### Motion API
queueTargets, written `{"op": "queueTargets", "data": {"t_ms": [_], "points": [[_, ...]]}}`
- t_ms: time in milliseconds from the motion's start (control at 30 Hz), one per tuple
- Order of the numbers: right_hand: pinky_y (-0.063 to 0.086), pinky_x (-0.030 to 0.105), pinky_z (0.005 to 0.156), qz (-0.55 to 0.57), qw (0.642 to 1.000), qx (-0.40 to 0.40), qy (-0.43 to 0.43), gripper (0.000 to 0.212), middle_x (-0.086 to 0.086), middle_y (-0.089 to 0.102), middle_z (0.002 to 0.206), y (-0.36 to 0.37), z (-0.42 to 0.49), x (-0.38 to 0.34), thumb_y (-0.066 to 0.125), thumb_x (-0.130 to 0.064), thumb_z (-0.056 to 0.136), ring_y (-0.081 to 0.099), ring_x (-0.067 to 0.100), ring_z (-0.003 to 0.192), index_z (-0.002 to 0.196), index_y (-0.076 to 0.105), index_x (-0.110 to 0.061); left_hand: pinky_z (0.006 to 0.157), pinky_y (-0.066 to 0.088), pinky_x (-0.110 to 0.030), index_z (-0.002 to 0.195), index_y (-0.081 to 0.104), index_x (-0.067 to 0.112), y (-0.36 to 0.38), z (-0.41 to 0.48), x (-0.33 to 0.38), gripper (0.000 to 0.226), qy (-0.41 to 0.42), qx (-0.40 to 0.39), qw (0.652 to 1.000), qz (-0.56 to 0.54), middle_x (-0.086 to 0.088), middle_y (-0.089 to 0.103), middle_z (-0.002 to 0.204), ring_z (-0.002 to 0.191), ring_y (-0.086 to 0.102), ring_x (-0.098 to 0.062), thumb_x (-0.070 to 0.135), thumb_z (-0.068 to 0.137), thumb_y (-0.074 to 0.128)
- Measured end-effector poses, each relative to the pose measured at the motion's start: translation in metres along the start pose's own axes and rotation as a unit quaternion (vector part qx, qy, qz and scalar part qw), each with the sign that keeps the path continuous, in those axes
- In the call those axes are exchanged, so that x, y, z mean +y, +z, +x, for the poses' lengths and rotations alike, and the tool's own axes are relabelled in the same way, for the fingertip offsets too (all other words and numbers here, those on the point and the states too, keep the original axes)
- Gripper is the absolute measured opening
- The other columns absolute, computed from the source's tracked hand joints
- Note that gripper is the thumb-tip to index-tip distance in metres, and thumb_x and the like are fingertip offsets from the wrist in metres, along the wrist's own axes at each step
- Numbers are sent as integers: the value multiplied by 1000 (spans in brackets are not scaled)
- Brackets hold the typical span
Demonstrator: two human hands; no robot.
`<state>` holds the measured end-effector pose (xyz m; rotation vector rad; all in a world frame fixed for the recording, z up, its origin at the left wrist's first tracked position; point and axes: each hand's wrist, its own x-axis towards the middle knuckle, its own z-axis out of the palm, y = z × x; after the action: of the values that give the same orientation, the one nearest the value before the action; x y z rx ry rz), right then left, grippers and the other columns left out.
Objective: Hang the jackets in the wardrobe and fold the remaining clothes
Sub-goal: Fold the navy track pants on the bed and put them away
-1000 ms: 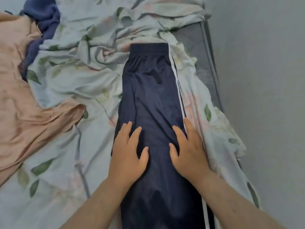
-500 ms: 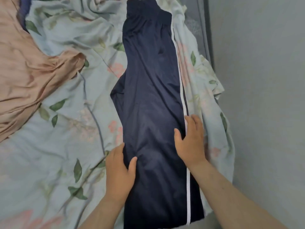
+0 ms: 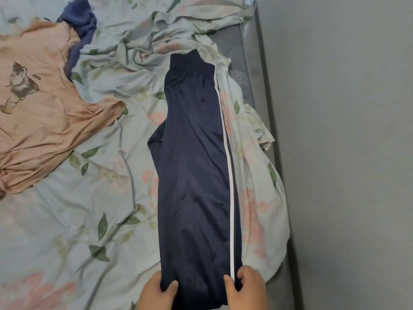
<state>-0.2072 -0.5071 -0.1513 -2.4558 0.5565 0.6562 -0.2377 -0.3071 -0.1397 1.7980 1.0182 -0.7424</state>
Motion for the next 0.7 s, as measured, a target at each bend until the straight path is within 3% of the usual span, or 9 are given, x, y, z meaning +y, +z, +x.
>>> {"op": "queueTargets", "data": {"t_ms": [100, 167, 233, 300, 367, 433, 500, 600, 700], "points": [[41, 26, 80, -6, 1000, -4, -7, 26, -3, 50, 87, -5, -6, 10, 77, -34, 80, 52, 19, 90, 76, 54, -22, 81, 49, -32, 95, 67, 17, 5, 0, 0, 18, -15, -34, 997, -63, -2, 74, 95, 93, 67, -22, 1, 86, 66], [39, 21, 76, -7, 999, -14, -28, 20, -8, 49, 85, -6, -8, 14, 73, -31, 85, 50, 15, 88, 80, 56, -24, 84, 55, -38, 100, 68, 9, 9, -4, -4, 18, -60, -79, 985, -140, -6, 77, 91, 91, 71, -25, -2, 86, 68], [39, 17, 71, 5, 998, -48, -29, 14, -10, 53, 88, -3, -11, 14, 68, -32, 88, 53, 11, 87, 91, 57, -23, 68, 58, -28, 100, 69, 13, 13, -6, -11, 22, -59, -110, 981, -145, -1, 77, 88, 82, 74, -17, -4, 87, 65], [43, 20, 78, 18, 998, -53, -21, 19, -9, 56, 97, 2, -13, 14, 67, -31, 88, 54, 11, 93, 101, 56, -22, 60, 54, -22, 100, 68, 13, 17, -4, -18, 24, -56, -109, 983, -140, -3, 77, 90, 75, 73, -15, -6, 89, 59], [45, 23, 74, 40, 997, -68, -13, 16, -9, 57, 89, 4, -16, 15, 68, -28, 86, 54, 9, 83, 88, 55, -20, 66, 51, -29, 105, 66, 7, 19, -4, -23, 22, -61, -132, 976, -164, -11, 76, 94, 77, 69, -23, -6, 93, 54], [36, 20, 55, 83, 991, -105, 6, 29, -8, 49, 69, 3, -15, 16, 66, -22, 87, 44, 5, 59, 69, 44, -18, 67, 52, -31, 106, 66, 6, 20, -6, -21, 19, -60, -146, 966, -203, -13, 76, 97, 81, 71, -24, -4, 94, 55], [31, 21, 51, 130, 988, -76, 15, 35, -4, 45, 64, -2, -11, 21, 64, -18, 90, 38, 7, 55, 64, 40, -17, 68, 56, -33, 100, 67, 8, 24, -7, -22, 14, -39, -93, 977, -190, -9, 76, 90, 81, 72, -23, -1, 92, 60], [40, 22, 58, 164, 986, -16, 31, 24, 0, 56, 77, -10, -4, 30, 60, -22, 95, 52, 12, 68, 73, 52, -19, 64, 52, -33, 85, 63, 17, 33, -11, -21, 11, 6, 75, 994, -74, 0, 71, 78, 76, 66, -19, 7, 83, 69], [48, 26, 68, 174, 982, -40, 68, 10, -6, 62, 85, -10, -3, 36, 61, -27, 95, 61, 14, 81, 89, 58, -20, 61, 45, -25, 87, 55, 25, 49, -23, -23, 25, 30, 106, 991, -77, 6, 65, 84, 79, 62, -12, 7, 79, 70]]}}
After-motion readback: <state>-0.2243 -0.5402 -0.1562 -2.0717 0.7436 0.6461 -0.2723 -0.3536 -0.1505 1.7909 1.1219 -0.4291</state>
